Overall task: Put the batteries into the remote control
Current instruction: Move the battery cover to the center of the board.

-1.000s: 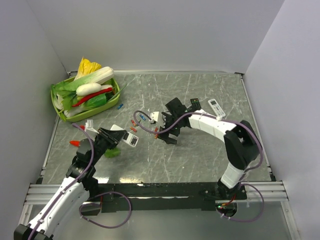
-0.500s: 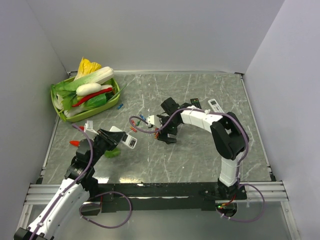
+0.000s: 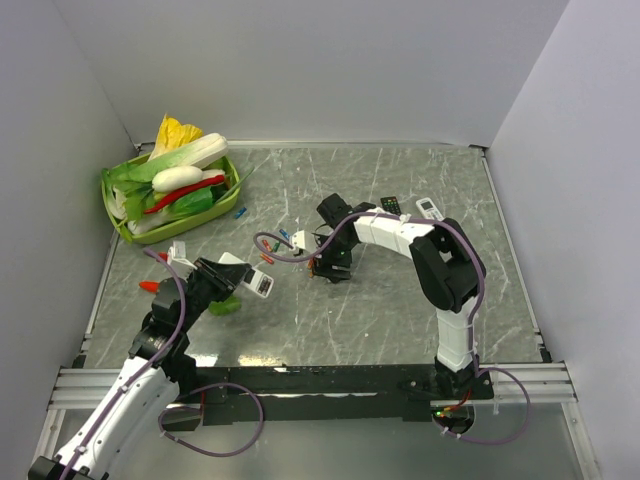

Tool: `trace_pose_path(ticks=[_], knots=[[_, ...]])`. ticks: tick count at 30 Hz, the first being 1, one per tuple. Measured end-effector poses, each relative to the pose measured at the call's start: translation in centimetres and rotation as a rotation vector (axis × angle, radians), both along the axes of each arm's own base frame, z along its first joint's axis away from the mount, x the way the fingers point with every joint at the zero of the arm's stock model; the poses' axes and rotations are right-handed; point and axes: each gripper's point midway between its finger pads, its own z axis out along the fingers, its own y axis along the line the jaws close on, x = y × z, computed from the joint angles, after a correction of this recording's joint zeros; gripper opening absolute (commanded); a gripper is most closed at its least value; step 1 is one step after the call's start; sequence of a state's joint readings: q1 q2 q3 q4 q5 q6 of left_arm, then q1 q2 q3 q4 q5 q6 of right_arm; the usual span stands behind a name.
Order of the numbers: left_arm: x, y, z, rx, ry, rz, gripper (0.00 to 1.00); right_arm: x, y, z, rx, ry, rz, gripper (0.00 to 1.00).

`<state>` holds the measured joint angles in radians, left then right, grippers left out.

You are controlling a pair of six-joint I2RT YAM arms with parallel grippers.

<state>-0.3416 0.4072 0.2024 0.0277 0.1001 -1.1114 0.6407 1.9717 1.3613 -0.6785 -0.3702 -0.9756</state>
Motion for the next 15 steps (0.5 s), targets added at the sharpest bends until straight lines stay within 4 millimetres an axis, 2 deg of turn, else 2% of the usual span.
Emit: trace_pose_path(ticks=[6, 10, 15], knots=[[0.0, 0.0, 0.0, 0.0, 0.001, 0.0, 0.02, -0.2, -0.1, 0.0, -0.002, 0.01, -0.011, 0.55], [0.1, 0.0, 0.1, -0.002, -0.004, 0.001, 0.02, -0.5, -0.1, 0.0, -0.002, 0.026, -0.037, 0.51], [0.2, -0.2, 0.3, -0.01, -0.009, -0.003, 0.02, -2.4, -1.0, 0.1, -0.03, 0.059, -0.089, 0.44]])
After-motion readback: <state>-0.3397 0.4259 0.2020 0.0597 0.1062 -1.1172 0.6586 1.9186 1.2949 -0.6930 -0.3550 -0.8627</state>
